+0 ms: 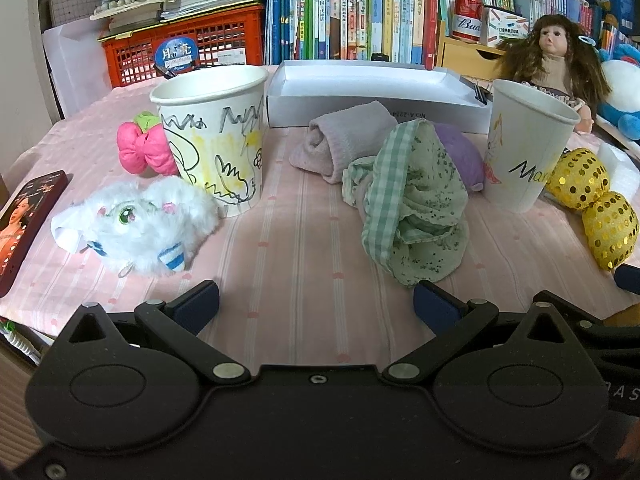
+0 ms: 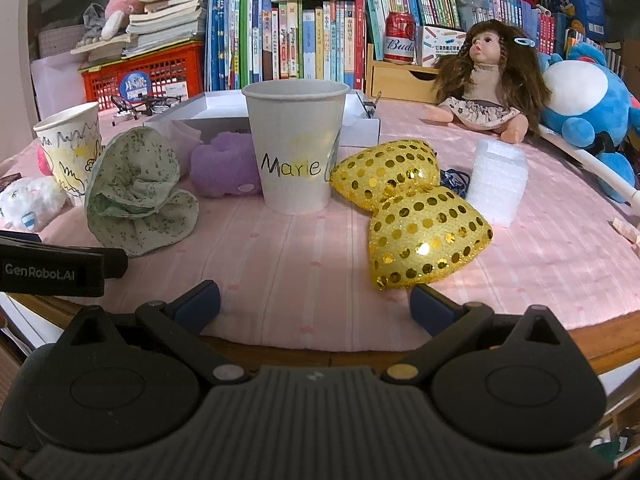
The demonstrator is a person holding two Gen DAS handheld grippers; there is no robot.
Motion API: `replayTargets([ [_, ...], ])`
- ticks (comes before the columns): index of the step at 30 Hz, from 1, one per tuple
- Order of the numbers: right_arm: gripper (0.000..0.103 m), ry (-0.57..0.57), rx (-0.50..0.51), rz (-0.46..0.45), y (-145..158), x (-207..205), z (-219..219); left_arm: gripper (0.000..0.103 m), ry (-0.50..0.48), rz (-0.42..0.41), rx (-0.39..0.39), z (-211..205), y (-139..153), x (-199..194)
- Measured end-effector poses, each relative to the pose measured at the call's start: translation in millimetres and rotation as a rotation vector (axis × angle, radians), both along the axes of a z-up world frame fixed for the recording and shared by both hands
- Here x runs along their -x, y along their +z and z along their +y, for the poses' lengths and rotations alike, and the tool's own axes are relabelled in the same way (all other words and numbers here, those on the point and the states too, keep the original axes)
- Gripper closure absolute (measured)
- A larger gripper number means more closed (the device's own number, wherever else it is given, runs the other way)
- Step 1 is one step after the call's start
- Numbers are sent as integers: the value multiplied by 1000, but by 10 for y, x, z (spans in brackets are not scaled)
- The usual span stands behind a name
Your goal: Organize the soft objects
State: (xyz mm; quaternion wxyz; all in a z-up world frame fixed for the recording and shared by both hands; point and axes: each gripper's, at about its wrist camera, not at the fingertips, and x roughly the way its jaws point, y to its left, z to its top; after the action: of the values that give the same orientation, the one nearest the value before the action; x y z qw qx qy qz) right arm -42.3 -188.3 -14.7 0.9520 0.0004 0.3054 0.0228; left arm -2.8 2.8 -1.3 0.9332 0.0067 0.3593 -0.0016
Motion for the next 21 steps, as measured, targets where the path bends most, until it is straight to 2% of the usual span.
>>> replayTargets([
  [6, 0, 20, -4, -25, -11, 23, -18, 1, -1, 0, 28, 4, 31, 21],
  [13, 0, 46, -67, -64, 83, 92, -106, 4, -24, -37, 148, 63, 199, 83],
  [21, 0, 61, 37, -203, 268, 256, -116, 4, -68, -135, 140, -91, 387, 107],
])
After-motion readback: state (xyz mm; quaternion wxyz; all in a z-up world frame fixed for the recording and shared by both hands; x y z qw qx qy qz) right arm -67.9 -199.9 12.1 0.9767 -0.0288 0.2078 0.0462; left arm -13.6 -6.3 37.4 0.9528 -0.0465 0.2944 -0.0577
